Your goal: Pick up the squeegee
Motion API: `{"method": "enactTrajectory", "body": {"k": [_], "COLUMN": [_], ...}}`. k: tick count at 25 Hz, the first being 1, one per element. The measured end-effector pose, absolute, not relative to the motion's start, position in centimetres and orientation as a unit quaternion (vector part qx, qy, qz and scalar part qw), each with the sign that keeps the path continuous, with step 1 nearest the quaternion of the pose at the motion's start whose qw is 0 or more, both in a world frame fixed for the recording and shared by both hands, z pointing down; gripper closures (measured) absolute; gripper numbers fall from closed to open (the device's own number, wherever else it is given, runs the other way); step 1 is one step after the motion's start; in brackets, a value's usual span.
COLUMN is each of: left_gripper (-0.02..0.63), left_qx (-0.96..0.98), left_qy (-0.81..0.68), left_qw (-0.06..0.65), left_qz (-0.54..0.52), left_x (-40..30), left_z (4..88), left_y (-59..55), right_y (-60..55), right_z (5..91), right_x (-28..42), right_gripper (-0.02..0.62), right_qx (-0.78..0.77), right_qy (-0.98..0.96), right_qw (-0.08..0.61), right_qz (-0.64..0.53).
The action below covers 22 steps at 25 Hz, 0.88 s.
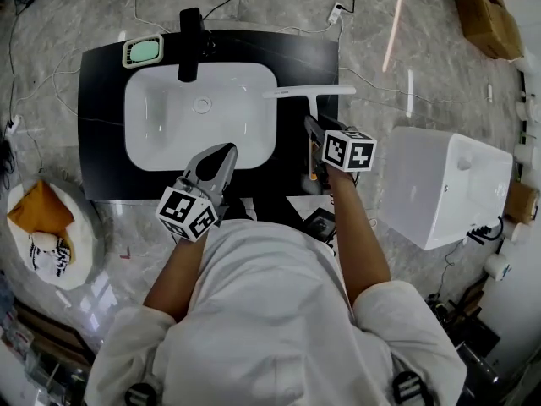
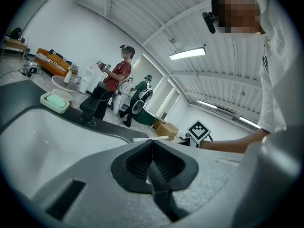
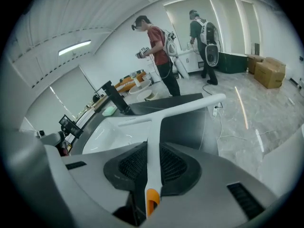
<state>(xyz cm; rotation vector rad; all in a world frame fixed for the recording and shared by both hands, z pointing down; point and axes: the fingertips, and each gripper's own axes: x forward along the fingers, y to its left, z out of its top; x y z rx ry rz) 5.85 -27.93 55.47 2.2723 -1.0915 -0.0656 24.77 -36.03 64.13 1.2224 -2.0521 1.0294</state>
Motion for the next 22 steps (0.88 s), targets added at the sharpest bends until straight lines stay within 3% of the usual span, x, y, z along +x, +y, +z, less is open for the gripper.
{"method": "enactTrajectory", "body": {"k": [22], "left_gripper": [0.590], "left_qx": [0.903], "left_qy": [-0.395], "left_qw": [0.163], "left_qz": [-0.053], "left_x": [5.9], "left_z": [38.5], "left_y": [-29.8], "right_y": [-36.2], "right_z": [36.5], "right_x": [20.7], "right_gripper": [0.517], "right_qx": [0.425], "right_qy": [-0.893], "right_qw": [0.060], "right_qz": [0.136]}}
